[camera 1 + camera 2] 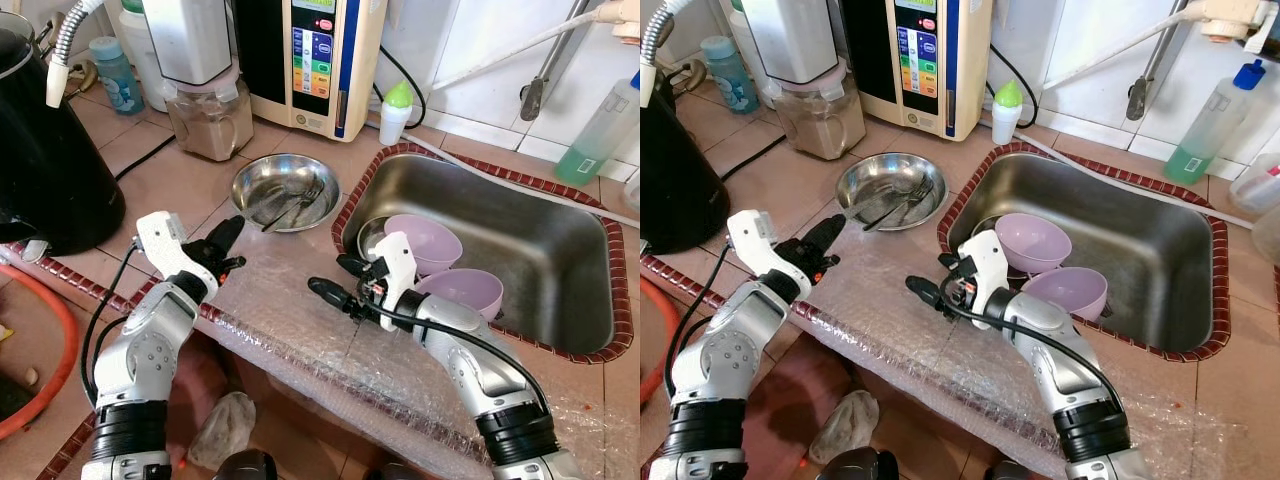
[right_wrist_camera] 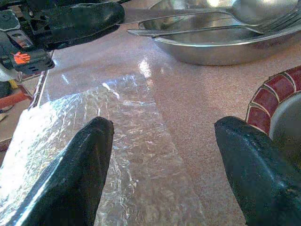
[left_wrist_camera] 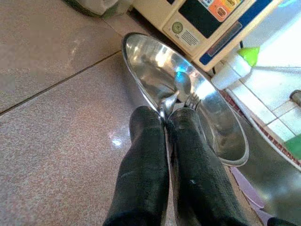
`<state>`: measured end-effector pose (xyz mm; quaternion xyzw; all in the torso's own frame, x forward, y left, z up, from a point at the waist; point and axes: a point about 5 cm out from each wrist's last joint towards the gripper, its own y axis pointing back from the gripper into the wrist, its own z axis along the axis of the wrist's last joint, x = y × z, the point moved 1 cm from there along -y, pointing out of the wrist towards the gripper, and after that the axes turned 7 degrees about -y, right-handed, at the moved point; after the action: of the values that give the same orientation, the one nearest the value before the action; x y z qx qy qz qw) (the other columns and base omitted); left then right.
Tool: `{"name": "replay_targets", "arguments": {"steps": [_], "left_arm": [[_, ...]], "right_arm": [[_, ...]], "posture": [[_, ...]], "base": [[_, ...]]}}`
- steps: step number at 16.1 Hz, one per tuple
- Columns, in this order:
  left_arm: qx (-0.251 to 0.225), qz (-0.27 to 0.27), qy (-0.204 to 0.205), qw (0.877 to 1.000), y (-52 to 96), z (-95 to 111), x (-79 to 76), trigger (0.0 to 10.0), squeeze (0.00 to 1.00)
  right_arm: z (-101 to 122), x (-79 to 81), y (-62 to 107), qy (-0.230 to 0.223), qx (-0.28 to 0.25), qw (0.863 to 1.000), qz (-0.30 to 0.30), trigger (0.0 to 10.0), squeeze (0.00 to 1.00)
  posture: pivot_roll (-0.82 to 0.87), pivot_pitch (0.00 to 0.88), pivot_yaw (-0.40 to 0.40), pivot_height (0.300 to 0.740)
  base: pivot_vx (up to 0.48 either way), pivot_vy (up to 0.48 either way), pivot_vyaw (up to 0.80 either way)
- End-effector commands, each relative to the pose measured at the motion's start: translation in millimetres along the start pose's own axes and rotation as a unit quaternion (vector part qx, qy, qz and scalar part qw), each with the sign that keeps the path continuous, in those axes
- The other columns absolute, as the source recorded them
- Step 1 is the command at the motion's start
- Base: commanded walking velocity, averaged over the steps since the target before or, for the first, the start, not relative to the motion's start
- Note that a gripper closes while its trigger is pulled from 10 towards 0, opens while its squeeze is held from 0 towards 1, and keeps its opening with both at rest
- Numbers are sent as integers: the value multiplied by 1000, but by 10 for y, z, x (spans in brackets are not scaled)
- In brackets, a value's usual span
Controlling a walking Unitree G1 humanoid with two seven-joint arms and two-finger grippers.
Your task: Kitchen organization
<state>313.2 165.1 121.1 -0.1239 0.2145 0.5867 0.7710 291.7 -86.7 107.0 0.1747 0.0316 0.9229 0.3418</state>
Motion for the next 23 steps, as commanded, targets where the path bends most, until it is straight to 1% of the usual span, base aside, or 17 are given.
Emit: {"name": "replay_targets", "arguments": {"steps": [1, 5, 9, 11, 12, 13, 14, 15, 16, 17, 19, 21, 22, 23], "left_arm": [[3, 6, 9, 1000, -13, 12, 17, 0, 0], [-4, 12, 19, 1000, -24, 45, 32, 0, 0], [-14, 18, 16, 1000, 9, 90, 38, 0, 0], [-24, 15, 10, 1000, 13, 141, 6, 0, 0], [-40, 5, 0, 999, 19, 224, -59, 0, 0], [-50, 0, -8, 999, 28, 271, -86, 0, 0], [-64, -1, -20, 998, 39, 325, -101, 0, 0], [-87, -16, -68, 994, 56, 443, -152, 0, 0], [-99, -29, -92, 990, 61, 524, -198, 0, 0], [-100, -39, -109, 988, 63, 564, -229, 0, 0], [-94, -54, -121, 987, 62, 584, -259, 0, 0], [-92, -67, -141, 983, 60, 620, -275, 0, 0], [-94, -77, -170, 978, 49, 671, -305, 0, 0], [-93, -90, -184, 974, 39, 693, -347, 0, 0]], "right_arm": [[28, 27, 1, 12, -4, 1000, 5, 10000, 0], [28, 17, -10, 13, -6, 1000, 0, 10000, 0], [11, 7, -14, 14, -5, 1000, -2, 10000, 0], [4, -11, -8, 11, -6, 1000, -8, 10000, 0], [-10, -23, -7, 4, -8, 1000, -16, 10000, 0], [-17, -23, -12, 1, -11, 1000, -21, 10000, 0], [-17, -22, -22, 0, -17, 1000, -26, 10000, 0], [10, -36, -61, -10, -36, 999, -37, 10000, 0], [60, -68, -93, -2, -51, 998, -48, 10000, 0], [131, -99, -114, 4, -68, 996, -55, 10000, 0], [220, -153, -126, 17, -88, 993, -71, 10000, 0], [283, -195, -117, 32, -104, 990, -87, 10000, 0], [320, -208, -101, 55, -114, 987, -95, 10000, 0], [340, -210, -92, 68, -119, 986, -99, 10000, 0]], "posture": [[-13, 35, 10, 740], [-9, 33, 12, 740], [3, 33, 13, 740], [17, 40, 2, 740], [24, 49, -9, 740], [26, 49, -11, 740], [26, 49, -11, 740], [33, 42, -11, 740], [36, 32, 3, 740], [35, 23, 11, 740], [37, 9, 20, 740], [38, 1, 22, 740], [34, 0, 21, 740], [34, 0, 21, 740]], "base": [[0, 0, 0], [0, 0, 0], [0, 0, 0], [0, 0, 0], [0, 0, 0], [0, 0, 0], [0, 0, 0], [0, 0, 0], [0, 0, 0], [0, 0, 0], [0, 0, 0], [0, 0, 0], [0, 0, 0], [0, 0, 0]]}}
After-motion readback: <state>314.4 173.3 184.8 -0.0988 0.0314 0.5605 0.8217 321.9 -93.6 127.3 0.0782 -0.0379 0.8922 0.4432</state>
